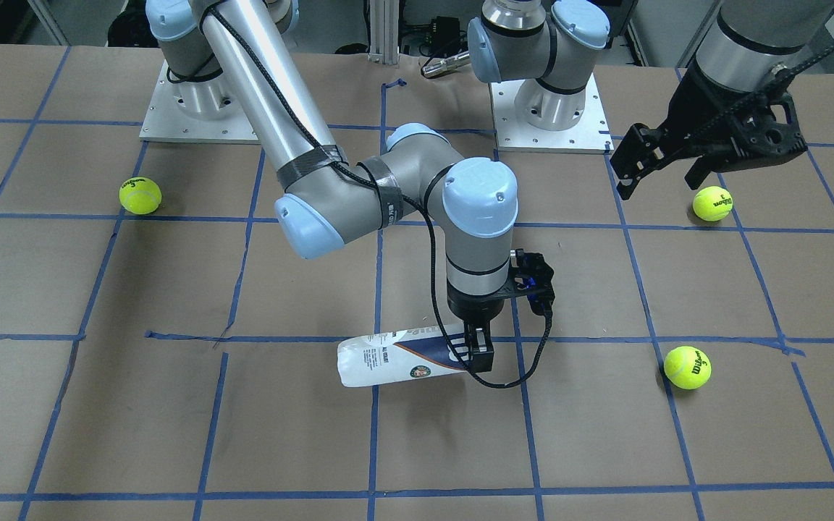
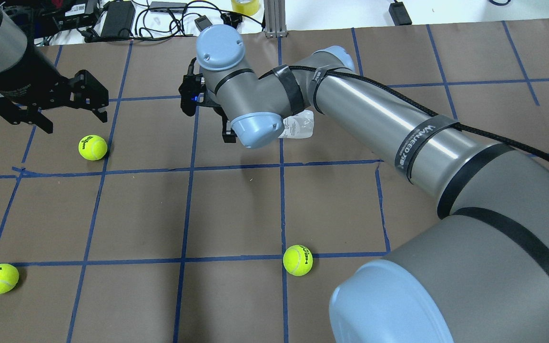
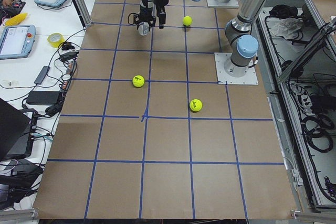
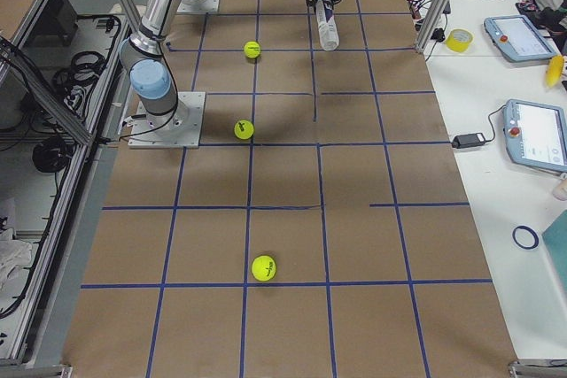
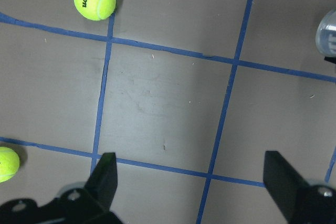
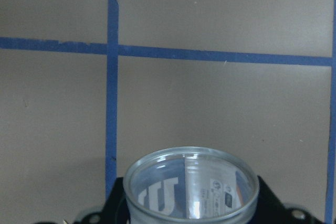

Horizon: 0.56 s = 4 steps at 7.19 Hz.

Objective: Lift up tennis ball bucket
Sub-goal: 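Carry the can toward the table center and lay it on its side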

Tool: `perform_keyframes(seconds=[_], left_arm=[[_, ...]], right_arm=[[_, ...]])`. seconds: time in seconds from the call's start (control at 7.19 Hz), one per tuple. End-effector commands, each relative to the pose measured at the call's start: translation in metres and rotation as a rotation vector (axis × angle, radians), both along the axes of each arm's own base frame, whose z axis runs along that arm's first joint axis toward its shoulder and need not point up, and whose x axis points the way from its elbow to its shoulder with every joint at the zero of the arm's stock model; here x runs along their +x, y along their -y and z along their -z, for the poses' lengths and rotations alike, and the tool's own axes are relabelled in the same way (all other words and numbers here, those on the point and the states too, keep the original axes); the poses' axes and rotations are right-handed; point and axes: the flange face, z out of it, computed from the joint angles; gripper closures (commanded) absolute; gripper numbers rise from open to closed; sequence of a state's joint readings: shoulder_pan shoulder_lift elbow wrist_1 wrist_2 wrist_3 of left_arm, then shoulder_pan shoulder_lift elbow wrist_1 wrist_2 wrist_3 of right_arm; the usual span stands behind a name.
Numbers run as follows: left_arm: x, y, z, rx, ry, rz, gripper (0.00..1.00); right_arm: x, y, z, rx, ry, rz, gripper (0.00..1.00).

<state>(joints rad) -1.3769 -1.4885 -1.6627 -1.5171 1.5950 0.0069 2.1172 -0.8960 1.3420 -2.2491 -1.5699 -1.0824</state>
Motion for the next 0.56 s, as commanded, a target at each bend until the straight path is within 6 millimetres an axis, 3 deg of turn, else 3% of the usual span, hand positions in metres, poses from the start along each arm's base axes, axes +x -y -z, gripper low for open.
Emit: perform_keyframes(seconds=[0.0,0.14,0.42], left_arm=[[0.004,-0.009,-0.003,0.024,0.028,-0.004,0.00],[0.006,-0.010,-0.003,0.034,0.039,-0.006,0.00],[0.005,-0.008,-0.004,0.018,0.027,-0.006,0.00]], right_arm=[[-0.005,-0.010,0.019,0.000,-0.002,-0.011,0.16],[-0.012,-0.005,0.016,0.005,-0.002,0.001,0.00],[-0.021,0.002,0.021,0.018,-0.010,0.021,0.00]])
